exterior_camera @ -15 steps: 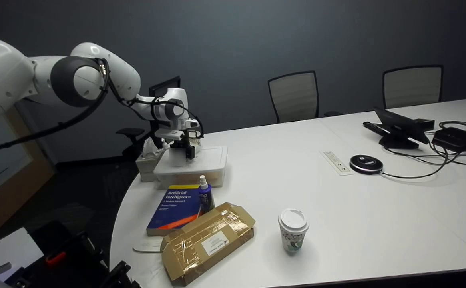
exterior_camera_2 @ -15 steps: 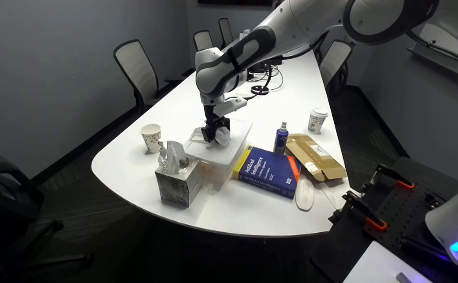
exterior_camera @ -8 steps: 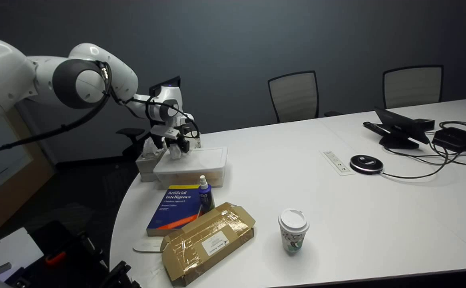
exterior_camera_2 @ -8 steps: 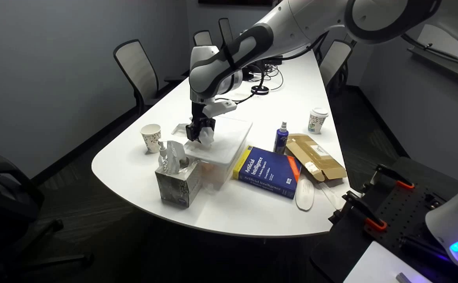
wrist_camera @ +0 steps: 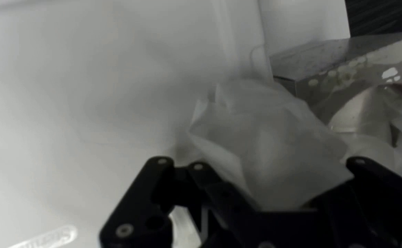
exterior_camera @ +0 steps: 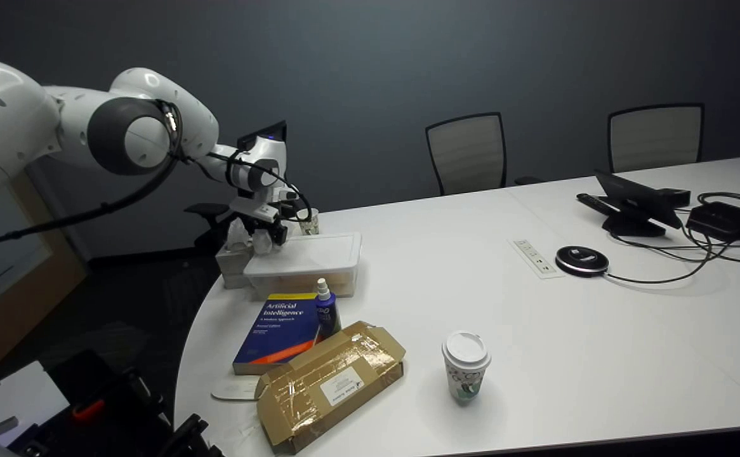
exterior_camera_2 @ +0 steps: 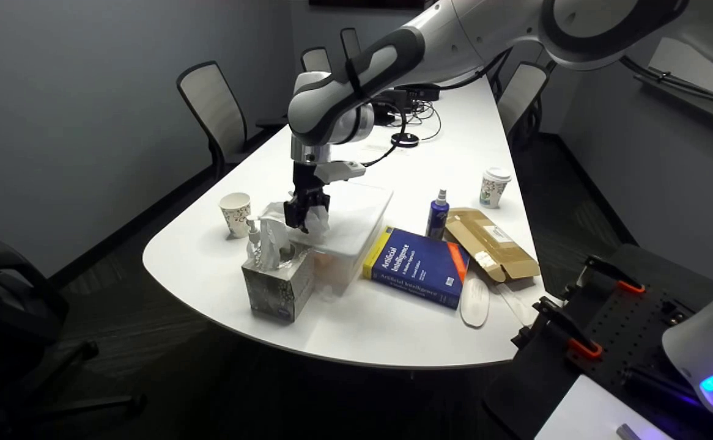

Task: Use the white napkin to wipe the white lid.

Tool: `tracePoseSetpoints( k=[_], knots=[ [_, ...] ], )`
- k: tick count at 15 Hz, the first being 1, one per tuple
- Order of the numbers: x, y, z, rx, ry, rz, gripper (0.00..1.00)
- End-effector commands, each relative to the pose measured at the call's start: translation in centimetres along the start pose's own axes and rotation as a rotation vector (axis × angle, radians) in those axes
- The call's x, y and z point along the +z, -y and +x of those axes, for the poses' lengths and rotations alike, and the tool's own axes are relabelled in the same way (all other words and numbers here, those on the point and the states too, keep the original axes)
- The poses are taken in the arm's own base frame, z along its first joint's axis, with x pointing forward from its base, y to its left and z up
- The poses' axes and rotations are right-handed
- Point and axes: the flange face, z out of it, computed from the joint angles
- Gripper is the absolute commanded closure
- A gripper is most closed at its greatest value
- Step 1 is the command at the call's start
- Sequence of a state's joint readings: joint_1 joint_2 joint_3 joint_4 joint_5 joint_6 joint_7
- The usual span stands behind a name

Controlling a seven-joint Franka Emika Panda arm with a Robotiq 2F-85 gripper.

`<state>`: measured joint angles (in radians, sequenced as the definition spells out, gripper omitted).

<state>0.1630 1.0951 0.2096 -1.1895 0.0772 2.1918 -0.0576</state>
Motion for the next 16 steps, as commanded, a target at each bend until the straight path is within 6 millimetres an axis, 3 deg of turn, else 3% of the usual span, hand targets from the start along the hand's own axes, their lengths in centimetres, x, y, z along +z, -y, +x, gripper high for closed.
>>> tracePoseSetpoints(
  k=[1,11,16],
  knots=[
    [-0.3,-0.2,-1.5,-0.002,0.111,0.059,0.97],
    [-1.0,-4.6,-4.5,0.158,0.333,-0.009,0.97],
    [0.2,-5.7,-3.7,0.180,0.284,-0.156,0.97]
  ],
)
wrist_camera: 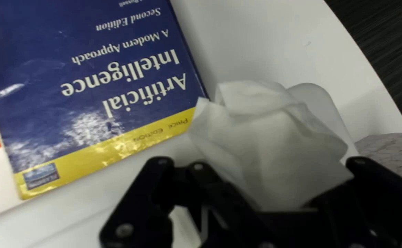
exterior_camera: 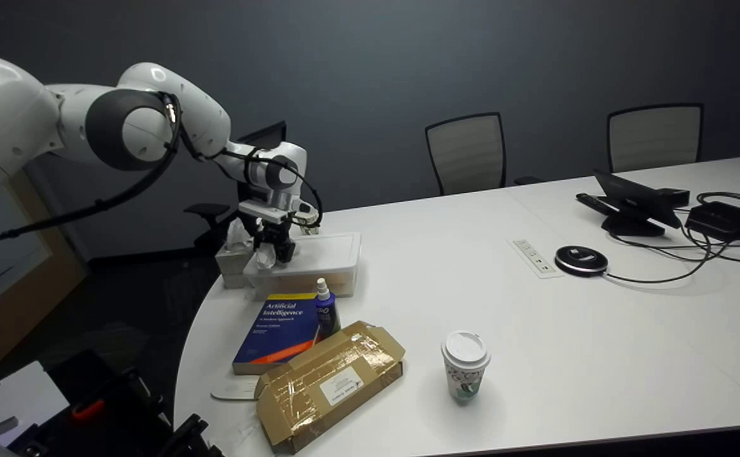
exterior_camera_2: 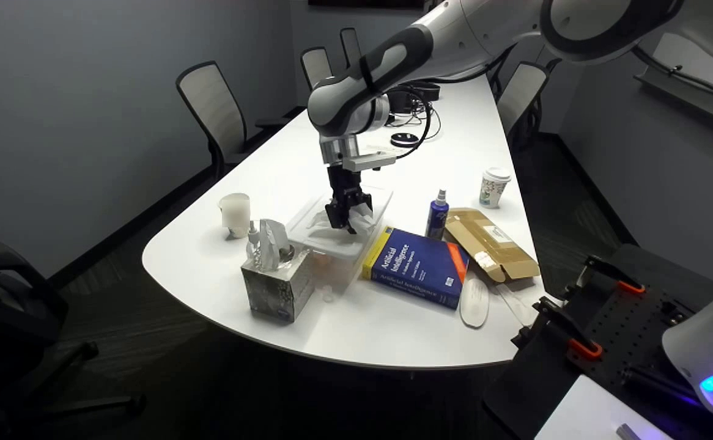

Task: Use the white napkin to wipe the white lid.

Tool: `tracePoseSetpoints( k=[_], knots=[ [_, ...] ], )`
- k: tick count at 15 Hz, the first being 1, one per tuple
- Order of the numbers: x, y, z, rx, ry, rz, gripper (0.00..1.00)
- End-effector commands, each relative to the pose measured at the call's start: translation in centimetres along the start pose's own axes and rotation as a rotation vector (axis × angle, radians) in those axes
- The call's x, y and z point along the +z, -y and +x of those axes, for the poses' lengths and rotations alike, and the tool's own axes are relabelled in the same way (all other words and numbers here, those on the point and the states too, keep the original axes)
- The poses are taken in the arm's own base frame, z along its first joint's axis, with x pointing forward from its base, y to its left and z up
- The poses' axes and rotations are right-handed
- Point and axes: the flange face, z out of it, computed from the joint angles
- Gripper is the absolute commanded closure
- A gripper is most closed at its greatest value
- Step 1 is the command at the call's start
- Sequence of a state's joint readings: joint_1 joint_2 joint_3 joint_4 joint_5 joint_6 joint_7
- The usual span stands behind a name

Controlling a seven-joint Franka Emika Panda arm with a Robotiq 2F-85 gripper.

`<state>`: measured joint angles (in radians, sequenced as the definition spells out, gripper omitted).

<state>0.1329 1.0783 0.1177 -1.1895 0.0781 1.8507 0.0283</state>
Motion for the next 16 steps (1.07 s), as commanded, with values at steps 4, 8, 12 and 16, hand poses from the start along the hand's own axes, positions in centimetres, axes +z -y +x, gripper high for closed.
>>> tracePoseSetpoints(
  k=[4,8,12,16],
  knots=[
    [-0.9,3.3,1.0,-0.006,-0.151,-0.154,0.97],
    [-2.5,7.1,1.2,-0.078,-0.249,-0.136,0.97],
    [-2.5,9.2,0.4,-0.147,-0.192,-0.062,0.97],
    [-2.2,9.6,-1.2,-0.184,-0.073,-0.018,0.97]
  ],
)
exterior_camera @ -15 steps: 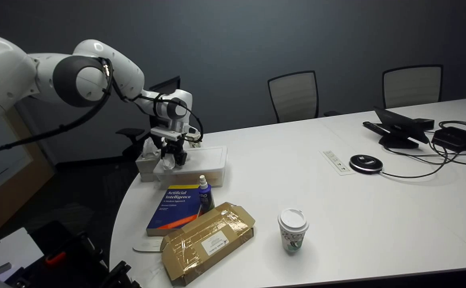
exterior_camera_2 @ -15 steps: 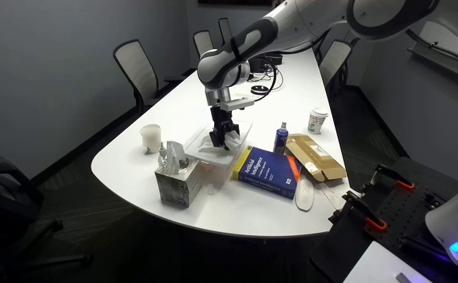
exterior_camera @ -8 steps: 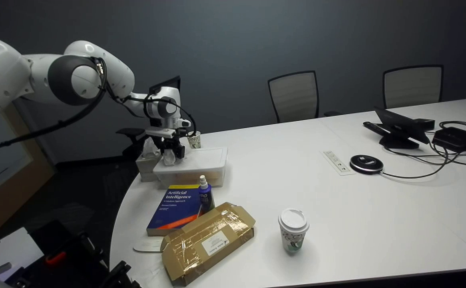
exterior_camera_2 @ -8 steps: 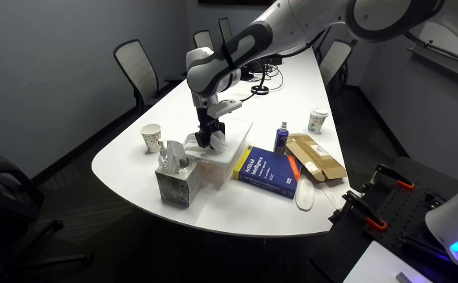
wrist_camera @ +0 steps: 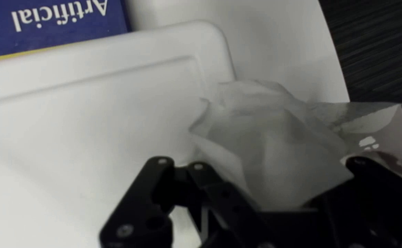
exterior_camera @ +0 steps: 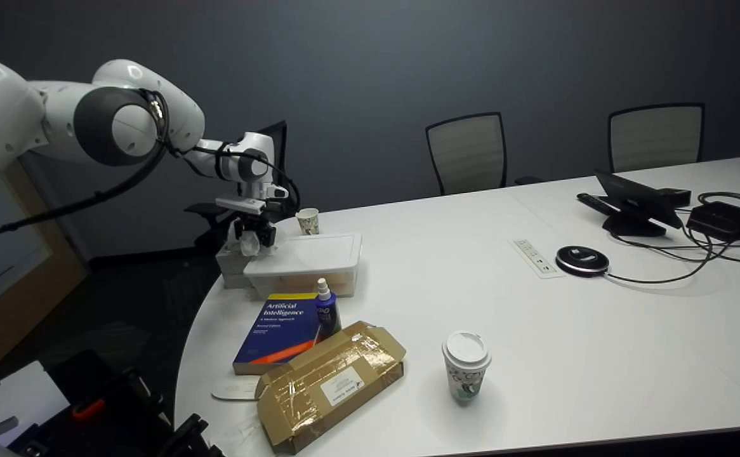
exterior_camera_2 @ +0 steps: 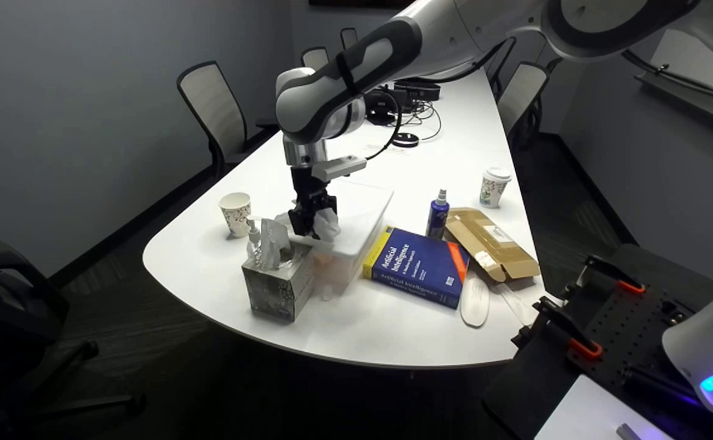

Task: Use the white napkin to wipe the white lid.

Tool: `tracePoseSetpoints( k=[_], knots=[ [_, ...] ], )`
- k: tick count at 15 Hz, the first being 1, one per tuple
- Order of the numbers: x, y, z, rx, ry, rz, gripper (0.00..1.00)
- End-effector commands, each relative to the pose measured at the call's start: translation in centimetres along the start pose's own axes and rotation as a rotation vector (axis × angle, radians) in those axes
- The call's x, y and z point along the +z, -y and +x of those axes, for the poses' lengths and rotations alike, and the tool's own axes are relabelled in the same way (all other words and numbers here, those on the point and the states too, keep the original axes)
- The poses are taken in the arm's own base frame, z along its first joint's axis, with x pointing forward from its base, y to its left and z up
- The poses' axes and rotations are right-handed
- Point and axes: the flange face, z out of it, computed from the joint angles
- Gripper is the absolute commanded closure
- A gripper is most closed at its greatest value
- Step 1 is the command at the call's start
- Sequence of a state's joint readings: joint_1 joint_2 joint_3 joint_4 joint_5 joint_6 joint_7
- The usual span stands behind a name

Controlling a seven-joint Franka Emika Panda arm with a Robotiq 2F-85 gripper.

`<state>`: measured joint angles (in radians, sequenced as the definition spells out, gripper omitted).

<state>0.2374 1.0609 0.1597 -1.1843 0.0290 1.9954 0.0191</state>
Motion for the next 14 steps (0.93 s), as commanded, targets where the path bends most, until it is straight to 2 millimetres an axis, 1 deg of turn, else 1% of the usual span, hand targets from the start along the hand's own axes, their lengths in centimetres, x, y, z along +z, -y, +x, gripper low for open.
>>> tracePoseSetpoints(
  k=[1,3,5,7,9,10,12,14],
  knots=[
    [-1.5,0.2,-1.8,-0.024,0.095,0.038,0.97],
    [-2.6,0.7,-2.7,-0.020,0.113,0.029,0.97],
    [-4.2,1.2,-3.7,-0.020,0.099,0.021,0.97],
    [-5.8,1.6,-5.2,-0.009,0.081,0.006,0.97],
    [-6.7,1.8,-7.0,0.004,0.091,0.000,0.97],
    [-6.8,1.9,-8.0,0.012,0.102,-0.004,0.97],
    [-6.5,1.9,-10.0,0.047,0.130,0.001,0.97],
    [-5.2,1.8,-12.1,0.076,0.164,0.012,0.97]
  ],
)
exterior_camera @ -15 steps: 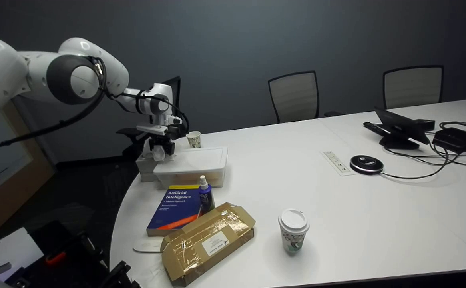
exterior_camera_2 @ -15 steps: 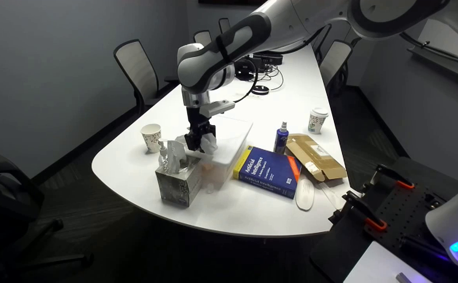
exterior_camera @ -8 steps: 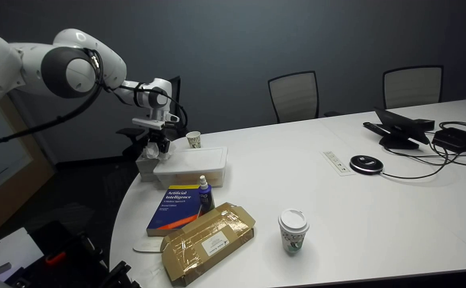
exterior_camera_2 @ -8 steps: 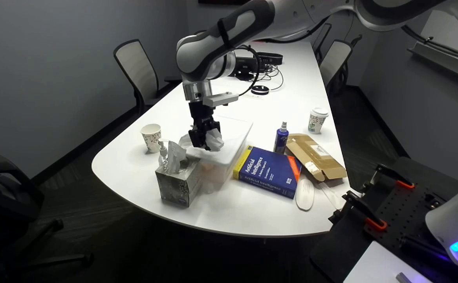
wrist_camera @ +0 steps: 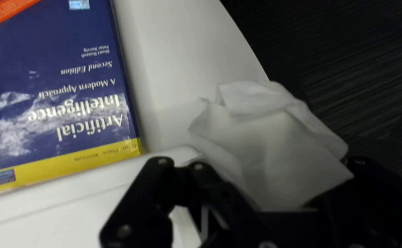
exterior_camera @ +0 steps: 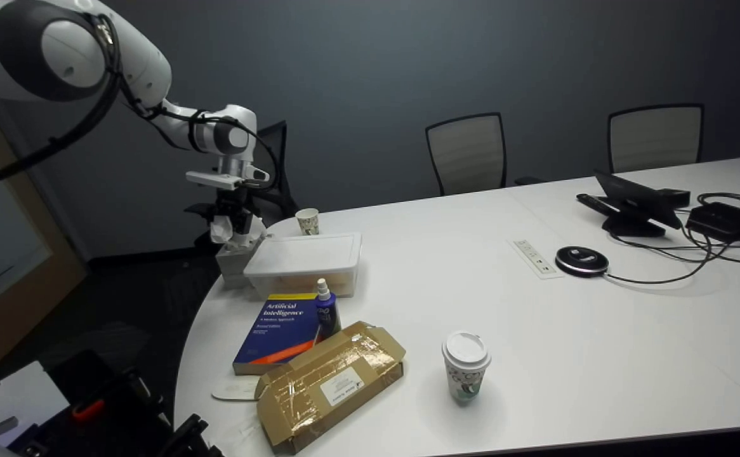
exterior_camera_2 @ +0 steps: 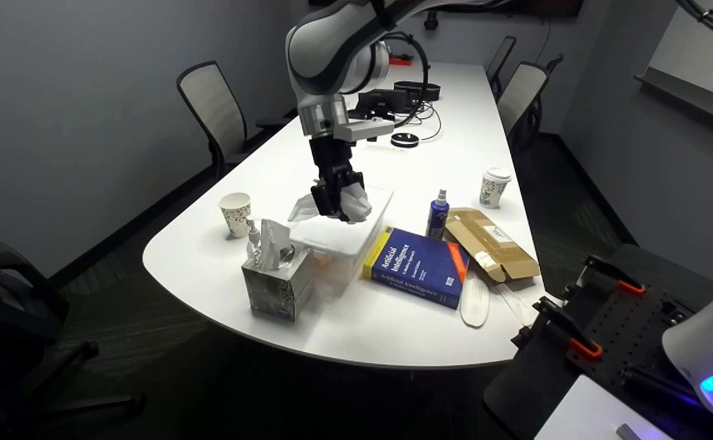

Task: Use the white napkin to wipe the white lid.

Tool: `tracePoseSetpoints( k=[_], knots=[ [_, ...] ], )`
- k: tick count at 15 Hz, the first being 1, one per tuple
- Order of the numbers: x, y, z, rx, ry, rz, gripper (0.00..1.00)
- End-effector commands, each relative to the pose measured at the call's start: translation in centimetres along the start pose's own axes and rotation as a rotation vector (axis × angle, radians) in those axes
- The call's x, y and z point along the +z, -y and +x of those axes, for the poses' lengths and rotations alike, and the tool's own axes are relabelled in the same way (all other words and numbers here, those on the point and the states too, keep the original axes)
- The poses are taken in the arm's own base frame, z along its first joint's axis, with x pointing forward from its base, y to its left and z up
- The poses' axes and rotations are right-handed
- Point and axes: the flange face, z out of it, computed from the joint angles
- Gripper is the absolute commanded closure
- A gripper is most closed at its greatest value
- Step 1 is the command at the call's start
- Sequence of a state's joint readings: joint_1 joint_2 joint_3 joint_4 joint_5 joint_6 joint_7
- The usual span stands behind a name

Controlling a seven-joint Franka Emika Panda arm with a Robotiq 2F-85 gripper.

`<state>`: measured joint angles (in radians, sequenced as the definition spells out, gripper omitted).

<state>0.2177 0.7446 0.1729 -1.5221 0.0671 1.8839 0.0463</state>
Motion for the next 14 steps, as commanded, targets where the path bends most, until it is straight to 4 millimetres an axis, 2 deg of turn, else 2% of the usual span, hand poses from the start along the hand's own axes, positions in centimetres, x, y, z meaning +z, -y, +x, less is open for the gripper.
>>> tracePoseSetpoints(
  k=[1,6,9,11,14],
  knots=[
    [2.4,-0.3,-4.7,0.056,0.041,0.027,0.97],
    [9.6,-1.2,-8.8,0.096,0.034,0.064,0.97],
    [14.1,-1.7,-10.4,0.121,0.012,0.076,0.97],
    [16.4,-2.0,-11.3,0.136,-0.003,0.087,0.97],
    [18.5,-2.5,-11.4,0.143,-0.049,0.068,0.97]
  ],
)
